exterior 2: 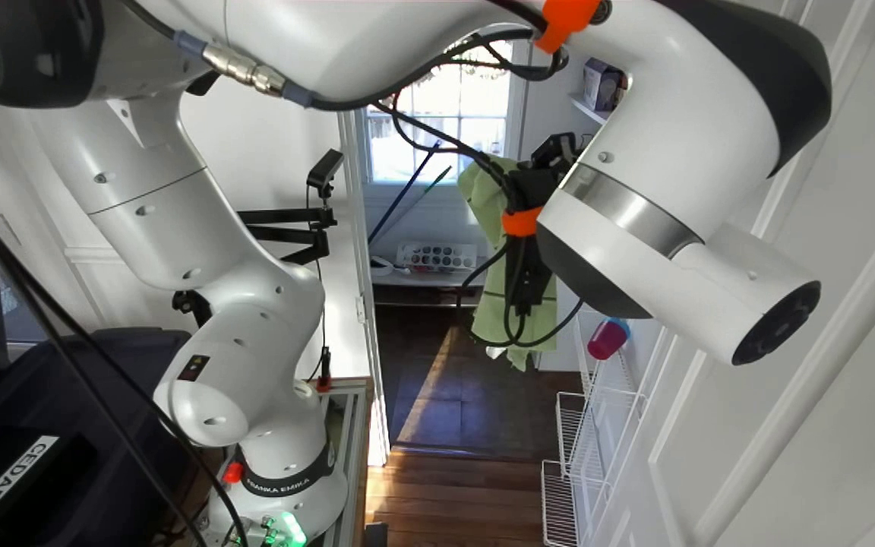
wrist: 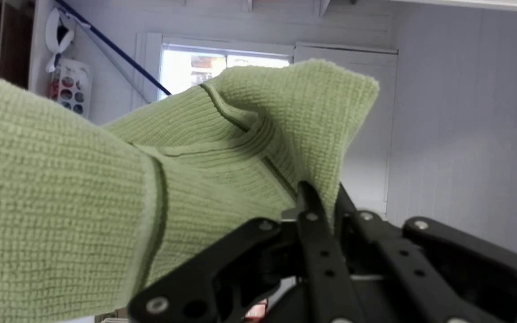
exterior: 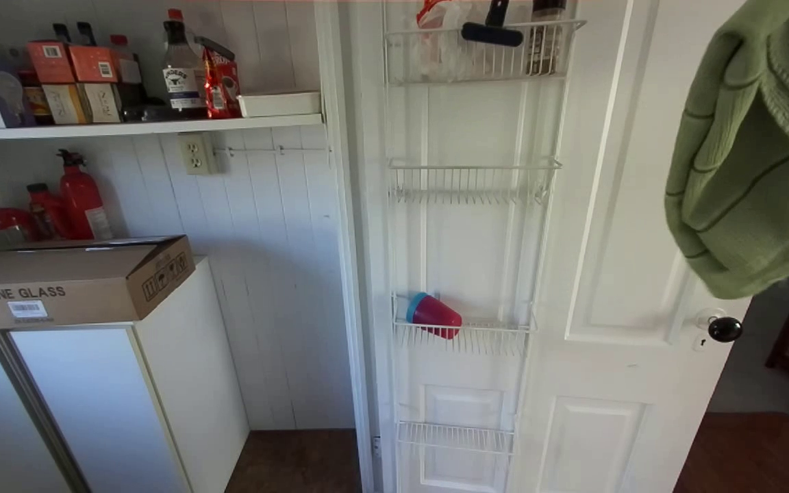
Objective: Place the green towel next to the stacked cups
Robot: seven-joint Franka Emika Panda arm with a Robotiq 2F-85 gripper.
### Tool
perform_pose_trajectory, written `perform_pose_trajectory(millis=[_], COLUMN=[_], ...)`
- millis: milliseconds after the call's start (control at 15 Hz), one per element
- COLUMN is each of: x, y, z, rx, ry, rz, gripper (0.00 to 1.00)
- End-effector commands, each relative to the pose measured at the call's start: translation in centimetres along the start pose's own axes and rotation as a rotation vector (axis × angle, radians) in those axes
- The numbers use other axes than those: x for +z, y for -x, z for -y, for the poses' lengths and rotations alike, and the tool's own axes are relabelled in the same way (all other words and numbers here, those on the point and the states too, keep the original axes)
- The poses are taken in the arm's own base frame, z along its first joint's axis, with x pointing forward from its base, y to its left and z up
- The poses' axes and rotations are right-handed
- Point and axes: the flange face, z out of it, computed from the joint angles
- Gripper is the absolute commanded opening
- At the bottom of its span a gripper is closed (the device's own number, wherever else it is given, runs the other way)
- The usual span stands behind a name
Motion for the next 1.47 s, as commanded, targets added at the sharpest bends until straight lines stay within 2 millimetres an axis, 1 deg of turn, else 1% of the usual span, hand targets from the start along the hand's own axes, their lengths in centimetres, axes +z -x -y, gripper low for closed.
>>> perform_pose_trajectory(millis=[0, 133, 333, 533, 800, 1000, 1133, 1200, 1267, 1400], x=[-0.1, 0.0, 0.1, 0.4, 0.2, -0.1, 0.0, 0.0, -0.1, -0.1], y=[1.6, 1.4, 1.0, 0.2, -1.1, -2.2, -3.2, -3.6, -2.1, -2.8], z=[0.4, -1.1, -4.4, -8.3, -13.5, -16.7, -18.3, -18.3, -18.0, -18.7], rx=[0.07, 0.108, 0.163, 0.217, 0.263, 0.281, 0.27, 0.253, 0.279, 0.271], ry=[-0.008, 0.021, 0.095, 0.149, 0.217, 0.265, 0.254, 0.229, 0.259, 0.253], rz=[0.081, 0.075, 0.028, -0.016, -0.091, -0.126, -0.12, -0.106, -0.121, -0.109], gripper=[0.02, 0.02, 0.02, 0.02, 0.02, 0.02, 0.02, 0.02, 0.09, 0.09])
